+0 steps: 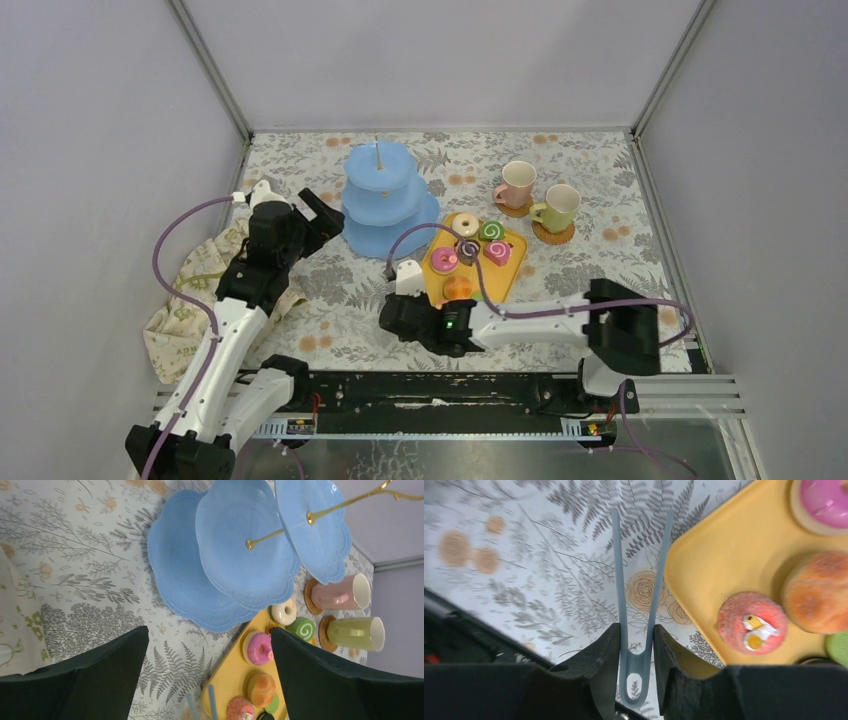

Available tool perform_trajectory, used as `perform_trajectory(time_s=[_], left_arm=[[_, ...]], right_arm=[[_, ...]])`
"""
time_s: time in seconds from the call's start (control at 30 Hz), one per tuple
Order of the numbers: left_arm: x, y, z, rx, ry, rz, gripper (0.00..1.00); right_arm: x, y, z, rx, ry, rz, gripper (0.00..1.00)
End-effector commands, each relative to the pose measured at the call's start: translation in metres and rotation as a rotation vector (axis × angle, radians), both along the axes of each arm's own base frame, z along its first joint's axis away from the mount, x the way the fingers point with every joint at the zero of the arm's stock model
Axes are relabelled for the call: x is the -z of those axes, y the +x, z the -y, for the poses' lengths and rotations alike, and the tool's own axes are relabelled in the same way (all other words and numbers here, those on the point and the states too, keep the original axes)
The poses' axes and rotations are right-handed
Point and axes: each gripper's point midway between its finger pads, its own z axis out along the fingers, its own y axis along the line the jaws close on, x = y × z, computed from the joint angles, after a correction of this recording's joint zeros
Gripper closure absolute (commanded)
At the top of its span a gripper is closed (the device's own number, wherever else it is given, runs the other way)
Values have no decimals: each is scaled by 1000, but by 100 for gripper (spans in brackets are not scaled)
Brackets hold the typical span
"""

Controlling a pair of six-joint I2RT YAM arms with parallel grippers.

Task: Serve the afternoon tea
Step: Pick up the clamp from the center of the board, then adjust the clamp on the tray.

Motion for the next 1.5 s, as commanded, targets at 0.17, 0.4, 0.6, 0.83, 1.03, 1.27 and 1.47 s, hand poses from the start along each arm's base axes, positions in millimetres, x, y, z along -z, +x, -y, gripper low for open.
perform_trajectory(time_s=[0.17,0.4,0.6,0.83,1.03,1.27,1.47], left_arm=[[-4,-1,29,146,-80,18,0],[-7,-5,35,177,-104,22,0],[-4,-6,40,195,-120,9,0],[-1,-7,39,185,-117,5,0],[-3,-5,40,184,-128,10,0],[-6,-2,41,181,-132,16,0],[-12,0,41,175,-139,29,0]], right_arm=[[-88,1,5,-77,171,70,65],[-104,1,19,-66,212,84,67],[-110,2,47,-17,195,94,67],[-103,-5,83,36,145,60,67],[-92,-16,107,65,144,8,68],[-76,-27,125,70,115,-47,68],[-64,-34,130,80,99,-88,67]])
